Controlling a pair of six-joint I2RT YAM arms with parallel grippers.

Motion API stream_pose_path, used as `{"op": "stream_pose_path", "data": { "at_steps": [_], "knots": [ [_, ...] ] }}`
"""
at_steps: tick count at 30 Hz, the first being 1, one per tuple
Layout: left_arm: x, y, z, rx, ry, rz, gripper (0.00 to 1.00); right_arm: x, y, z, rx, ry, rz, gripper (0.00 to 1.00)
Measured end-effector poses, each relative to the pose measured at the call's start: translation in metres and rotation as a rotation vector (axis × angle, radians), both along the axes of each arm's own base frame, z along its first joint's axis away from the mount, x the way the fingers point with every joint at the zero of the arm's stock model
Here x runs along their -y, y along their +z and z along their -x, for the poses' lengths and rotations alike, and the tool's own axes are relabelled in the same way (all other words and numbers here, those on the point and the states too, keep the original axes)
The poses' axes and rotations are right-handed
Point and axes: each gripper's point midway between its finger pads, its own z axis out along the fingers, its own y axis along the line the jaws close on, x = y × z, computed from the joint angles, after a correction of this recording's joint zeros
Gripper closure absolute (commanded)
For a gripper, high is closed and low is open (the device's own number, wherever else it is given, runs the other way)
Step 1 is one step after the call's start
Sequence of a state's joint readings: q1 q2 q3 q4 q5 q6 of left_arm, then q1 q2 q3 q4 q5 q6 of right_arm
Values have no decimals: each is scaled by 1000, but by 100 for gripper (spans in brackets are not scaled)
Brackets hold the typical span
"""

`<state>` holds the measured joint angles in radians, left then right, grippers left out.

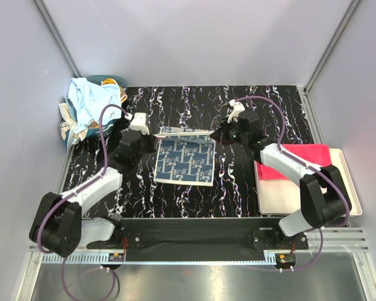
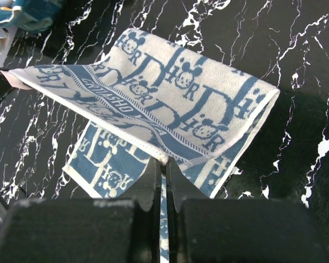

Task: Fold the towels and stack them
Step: Fold the towel

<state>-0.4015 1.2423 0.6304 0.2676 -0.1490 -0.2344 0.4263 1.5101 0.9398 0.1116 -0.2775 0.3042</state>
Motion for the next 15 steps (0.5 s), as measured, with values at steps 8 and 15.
{"op": "stream_pose_path", "data": {
  "at_steps": [8, 15],
  "knots": [
    [2, 12, 10, 51, -19, 27, 100, 1, 3, 13, 7, 1, -4, 100],
    [2, 5, 23, 44, -42, 30, 100, 1, -6, 21, -12, -1, 8, 100]
  ]
}}
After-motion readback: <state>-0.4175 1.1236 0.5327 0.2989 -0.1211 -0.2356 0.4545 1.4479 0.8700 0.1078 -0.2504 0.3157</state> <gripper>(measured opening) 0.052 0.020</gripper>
